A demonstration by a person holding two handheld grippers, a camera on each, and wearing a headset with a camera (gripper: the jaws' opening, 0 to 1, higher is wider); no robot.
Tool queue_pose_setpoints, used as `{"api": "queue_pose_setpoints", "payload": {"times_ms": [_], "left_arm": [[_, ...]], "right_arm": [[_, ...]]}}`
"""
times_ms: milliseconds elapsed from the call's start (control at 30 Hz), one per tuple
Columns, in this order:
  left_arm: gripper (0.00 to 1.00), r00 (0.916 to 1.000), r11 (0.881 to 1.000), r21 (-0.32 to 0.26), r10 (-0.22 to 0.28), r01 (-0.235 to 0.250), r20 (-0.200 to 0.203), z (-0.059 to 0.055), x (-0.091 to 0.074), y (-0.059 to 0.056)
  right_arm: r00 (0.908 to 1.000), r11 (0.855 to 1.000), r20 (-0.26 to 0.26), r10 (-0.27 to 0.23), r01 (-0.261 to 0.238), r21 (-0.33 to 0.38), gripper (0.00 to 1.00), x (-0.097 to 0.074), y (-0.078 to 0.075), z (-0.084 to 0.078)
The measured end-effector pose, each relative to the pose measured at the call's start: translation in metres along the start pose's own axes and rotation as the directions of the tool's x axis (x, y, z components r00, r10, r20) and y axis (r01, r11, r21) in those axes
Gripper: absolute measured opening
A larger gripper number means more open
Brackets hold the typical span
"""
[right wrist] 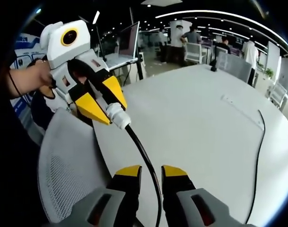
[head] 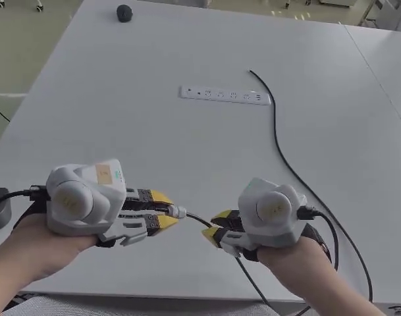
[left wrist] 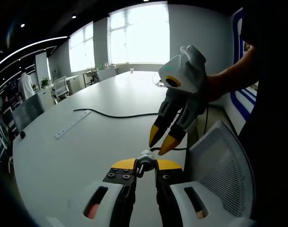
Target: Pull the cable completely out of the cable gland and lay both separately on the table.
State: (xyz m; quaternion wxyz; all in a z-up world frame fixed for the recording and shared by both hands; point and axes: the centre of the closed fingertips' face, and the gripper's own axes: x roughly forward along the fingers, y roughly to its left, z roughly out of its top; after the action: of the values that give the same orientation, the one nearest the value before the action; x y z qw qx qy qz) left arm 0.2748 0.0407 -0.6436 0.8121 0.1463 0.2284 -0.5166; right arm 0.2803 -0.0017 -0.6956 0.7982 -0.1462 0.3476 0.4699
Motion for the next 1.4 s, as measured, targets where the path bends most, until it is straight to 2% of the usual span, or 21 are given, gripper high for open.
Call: {"api": "queue_pose_setpoints", "payload": {"times_ms": [67, 133, 167, 300, 467, 567, 800, 933, 1133, 1400], "left_arm": [[0.15, 1.0000, 1.000, 0.001, 0.002, -0.002, -0.002, 0.000, 0.000, 0.001], [0.15, 1.0000, 1.000, 0.000, 0.002, -0.002, -0.003, -0.001, 0.000, 0.001], [0.15, 1.0000, 1.000, -0.002, 0.003, -0.003, -0.004, -0.001, 0.000, 0.001], [0.15, 1.0000, 1.000, -0.002, 0.001, -0.001, -0.003, -0.001, 0.001, 0.001], [0.15, 1.0000, 1.000, 0.000, -0.003, 0.003, -0.003, 0.000, 0.002, 0.002], [0.15, 1.0000, 1.000, 0.001, -0.004, 0.004, -0.002, 0.000, 0.003, 0.002], [0.15, 1.0000, 1.000, -0.005, -0.007, 0.007, 0.001, -0.001, 0.003, 0.003], [0.15, 1.0000, 1.000, -0.008, -0.010, 0.010, 0.000, -0.002, 0.004, 0.004], [0.15, 0.9999, 1.000, -0.008, -0.010, 0.010, -0.002, -0.002, 0.004, 0.006], [0.15, 1.0000, 1.000, -0.012, -0.008, 0.008, 0.003, -0.001, 0.004, 0.008]], "right_arm": [[0.9994, 0.999, 0.032, 0.011, -0.010, -0.036, 0.16, -0.003, 0.004, 0.012], [0.9985, 0.991, 0.054, 0.009, -0.001, -0.131, 0.18, -0.006, 0.009, 0.026], [0.9984, 0.982, 0.055, 0.013, -0.002, -0.189, 0.18, -0.007, 0.013, 0.031], [0.9993, 0.951, 0.036, 0.010, 0.001, -0.309, 0.17, -0.003, 0.020, 0.038], [0.9991, 0.944, 0.040, 0.018, -0.003, -0.329, 0.15, 0.003, 0.023, 0.042], [0.9995, 0.927, 0.026, 0.018, -0.007, -0.376, 0.10, 0.005, 0.023, 0.040], [0.9991, 0.919, 0.033, 0.026, -0.011, -0.395, 0.06, 0.006, 0.022, 0.043], [0.9991, 0.909, 0.027, 0.033, -0.019, -0.417, 0.01, 0.008, 0.023, 0.042], [0.9988, 0.914, 0.028, 0.039, -0.024, -0.406, 0.00, 0.009, 0.022, 0.042], [0.9994, 0.936, 0.021, 0.027, -0.018, -0.352, 0.00, 0.011, 0.017, 0.040]]}}
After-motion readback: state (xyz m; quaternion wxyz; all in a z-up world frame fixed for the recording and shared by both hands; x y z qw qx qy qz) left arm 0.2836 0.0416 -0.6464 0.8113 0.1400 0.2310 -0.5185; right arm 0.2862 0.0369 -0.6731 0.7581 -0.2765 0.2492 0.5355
